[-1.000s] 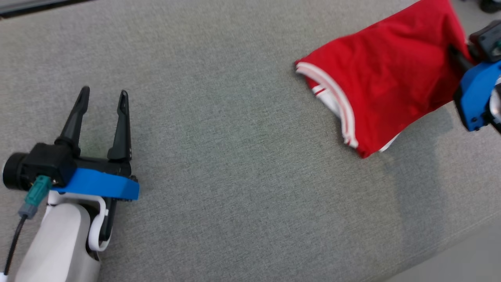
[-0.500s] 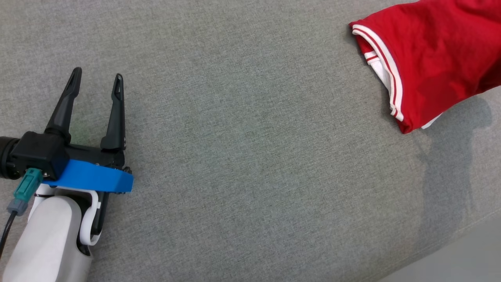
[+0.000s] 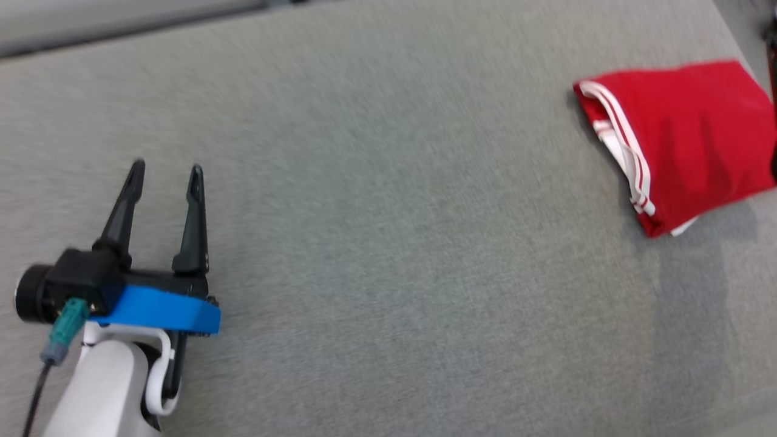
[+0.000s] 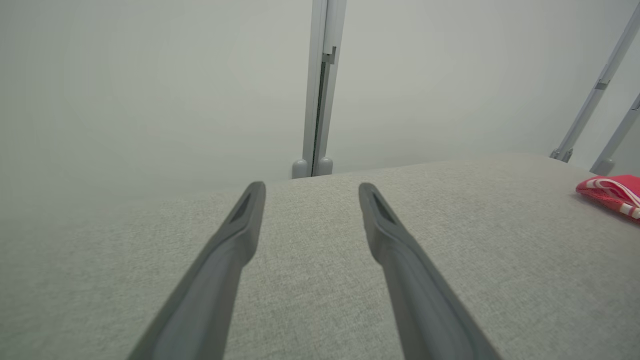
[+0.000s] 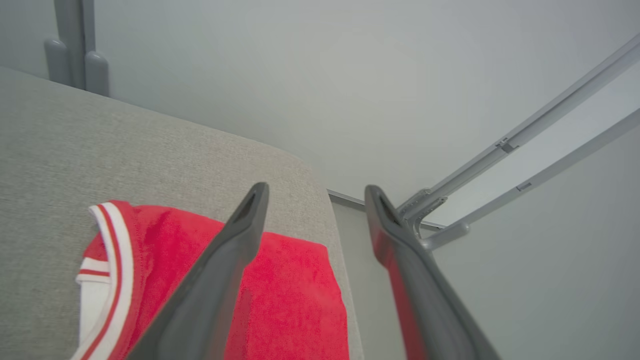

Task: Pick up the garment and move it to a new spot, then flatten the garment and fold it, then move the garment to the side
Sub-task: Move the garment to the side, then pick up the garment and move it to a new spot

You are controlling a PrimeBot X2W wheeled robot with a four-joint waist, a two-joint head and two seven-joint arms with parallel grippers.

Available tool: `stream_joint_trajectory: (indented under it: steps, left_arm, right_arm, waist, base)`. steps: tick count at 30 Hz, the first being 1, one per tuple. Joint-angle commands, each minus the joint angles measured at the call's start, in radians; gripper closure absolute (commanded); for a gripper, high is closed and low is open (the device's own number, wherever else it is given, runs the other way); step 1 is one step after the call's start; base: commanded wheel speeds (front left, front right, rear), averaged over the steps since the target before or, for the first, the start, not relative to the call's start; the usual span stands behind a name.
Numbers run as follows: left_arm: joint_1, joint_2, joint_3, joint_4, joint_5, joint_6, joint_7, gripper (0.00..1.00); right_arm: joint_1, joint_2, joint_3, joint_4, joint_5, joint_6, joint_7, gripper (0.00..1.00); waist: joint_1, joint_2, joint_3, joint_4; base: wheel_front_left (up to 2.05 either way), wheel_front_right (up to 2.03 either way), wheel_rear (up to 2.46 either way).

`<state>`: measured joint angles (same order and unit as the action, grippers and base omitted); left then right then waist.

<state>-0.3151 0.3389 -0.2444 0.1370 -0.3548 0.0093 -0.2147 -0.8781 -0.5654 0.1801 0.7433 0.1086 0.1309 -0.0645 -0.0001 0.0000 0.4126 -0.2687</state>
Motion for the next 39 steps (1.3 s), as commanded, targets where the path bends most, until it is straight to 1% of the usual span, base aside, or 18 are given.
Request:
stream_joint_trajectory:
  steps: [1,5,6,7,10,15,17,21,24,29,39]
  left_arm:
    - [0.035,-0.017,0.000,0.023,-0.013,0.004,-0.018,0.00]
    - [0.088,-0.043,0.002,0.072,-0.027,-0.001,-0.038,0.00]
    - [0.103,-0.051,0.004,0.081,-0.030,-0.001,-0.043,0.00]
    - [0.103,-0.051,0.004,0.081,-0.030,-0.001,-0.043,0.00]
    - [0.140,-0.068,0.015,0.111,-0.037,-0.008,-0.048,0.00]
    - [0.216,-0.097,0.050,0.110,-0.045,0.005,-0.051,0.00]
    - [0.249,-0.109,0.066,0.102,-0.045,0.003,-0.051,0.00]
    - [0.291,-0.125,0.084,0.095,-0.034,-0.003,-0.051,0.00]
    - [0.309,-0.137,0.088,0.102,-0.028,-0.011,-0.051,0.00]
    - [0.315,-0.145,0.096,0.110,-0.019,-0.019,-0.051,0.00]
    - [0.317,-0.154,0.125,0.111,-0.005,-0.028,-0.052,0.00]
  right_arm:
    - [0.066,0.030,-0.014,-0.016,0.039,0.000,-0.009,0.00]
    - [0.198,0.072,-0.039,-0.092,0.118,0.000,-0.021,0.00]
    - [0.244,0.087,-0.038,-0.122,0.129,0.000,-0.025,0.00]
    - [0.244,0.087,-0.038,-0.122,0.129,0.000,-0.025,0.00]
    - [0.378,0.142,-0.070,-0.206,0.159,0.000,-0.045,0.00]
    - [0.554,0.251,-0.105,-0.340,0.148,0.000,-0.070,0.00]
    - [0.614,0.299,-0.114,-0.384,0.132,0.000,-0.076,0.00]
    - [0.701,0.369,-0.138,-0.453,0.101,0.000,-0.096,0.00]
    - [0.751,0.412,-0.164,-0.490,0.074,0.000,-0.088,0.00]
    - [0.796,0.442,-0.183,-0.521,0.059,0.000,-0.068,0.00]
    - [0.817,0.452,-0.192,-0.555,0.051,0.000,-0.040,0.00]
  waist:
    - [0.0001,0.0000,-0.062,0.019]
    - [0.0001,0.0000,-0.169,0.081]
    - [0.0001,0.0000,-0.189,0.094]
    - [0.0001,0.0000,-0.189,0.094]
    - [0.0001,0.0000,-0.251,0.128]
    - [0.0001,0.0000,-0.315,0.157]
    - [0.0001,0.0000,-0.337,0.169]
    - [0.0001,0.0000,-0.364,0.189]
    - [0.0001,0.0000,-0.378,0.201]
    - [0.0001,0.0000,-0.387,0.210]
    - [0.0001,0.0000,-0.378,0.211]
  base:
    - [0.00,0.00,0.00]
    - [0.00,0.00,0.00]
    - [0.00,0.00,0.00]
    - [0.00,0.00,0.00]
    - [0.00,0.00,0.00]
    - [0.00,0.00,0.00]
    - [0.00,0.00,0.00]
    - [0.00,0.00,0.00]
    - [0.00,0.00,0.00]
    - [0.00,0.00,0.00]
    - [0.00,0.00,0.00]
